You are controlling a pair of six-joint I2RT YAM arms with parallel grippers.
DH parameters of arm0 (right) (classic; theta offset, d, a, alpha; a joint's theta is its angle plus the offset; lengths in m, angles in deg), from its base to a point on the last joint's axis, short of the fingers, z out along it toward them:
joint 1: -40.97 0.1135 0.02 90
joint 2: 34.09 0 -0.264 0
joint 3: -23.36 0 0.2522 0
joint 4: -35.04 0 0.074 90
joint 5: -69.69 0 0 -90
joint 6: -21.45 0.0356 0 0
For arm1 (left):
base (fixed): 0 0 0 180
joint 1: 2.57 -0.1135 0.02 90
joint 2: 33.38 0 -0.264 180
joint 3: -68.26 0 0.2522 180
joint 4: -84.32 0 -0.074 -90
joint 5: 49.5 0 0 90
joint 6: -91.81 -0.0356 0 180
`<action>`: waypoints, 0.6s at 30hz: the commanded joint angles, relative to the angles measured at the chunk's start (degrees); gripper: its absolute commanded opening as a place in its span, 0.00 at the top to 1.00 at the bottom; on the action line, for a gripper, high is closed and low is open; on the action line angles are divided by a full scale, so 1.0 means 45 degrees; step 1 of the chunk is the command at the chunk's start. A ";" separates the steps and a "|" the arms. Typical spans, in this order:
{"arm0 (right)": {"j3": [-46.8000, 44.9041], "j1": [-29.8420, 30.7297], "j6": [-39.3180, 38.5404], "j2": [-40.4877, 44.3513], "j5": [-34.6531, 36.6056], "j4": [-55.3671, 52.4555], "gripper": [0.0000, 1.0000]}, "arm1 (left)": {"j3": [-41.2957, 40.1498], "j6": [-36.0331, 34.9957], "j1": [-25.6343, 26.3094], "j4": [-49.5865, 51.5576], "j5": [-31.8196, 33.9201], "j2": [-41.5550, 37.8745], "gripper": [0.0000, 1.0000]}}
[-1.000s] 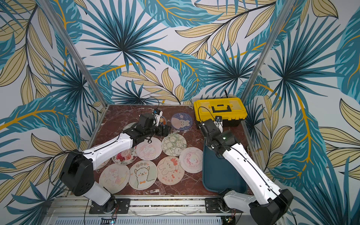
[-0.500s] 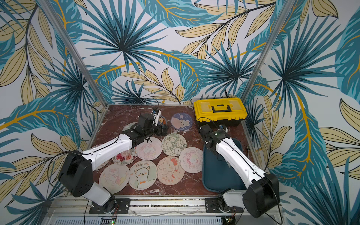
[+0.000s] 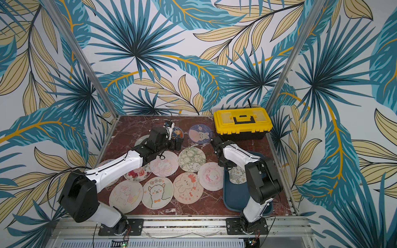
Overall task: Put the coasters into the storage box
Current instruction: Place the coaster in the storage box.
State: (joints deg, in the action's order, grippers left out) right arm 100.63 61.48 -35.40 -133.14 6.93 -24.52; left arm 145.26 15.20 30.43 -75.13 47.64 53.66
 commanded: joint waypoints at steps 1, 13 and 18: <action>-0.0492 -0.0196 -0.0198 -0.0208 -0.1448 0.1310 1.00 | -0.0401 -0.0065 0.0036 -0.0227 0.0289 -0.0422 0.00; -0.0443 -0.0300 -0.0311 0.0977 -0.0776 0.0725 0.47 | -0.0206 0.0150 0.0051 -0.0222 0.0212 -0.0255 0.00; -0.0460 -0.0301 -0.0307 0.1717 -0.0221 0.0342 0.39 | -0.0188 0.0170 0.0051 -0.0230 0.0191 -0.0193 0.00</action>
State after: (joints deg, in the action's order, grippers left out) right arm 99.56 59.98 -37.09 -127.00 4.09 -21.09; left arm 145.26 15.59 30.43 -75.26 48.40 53.29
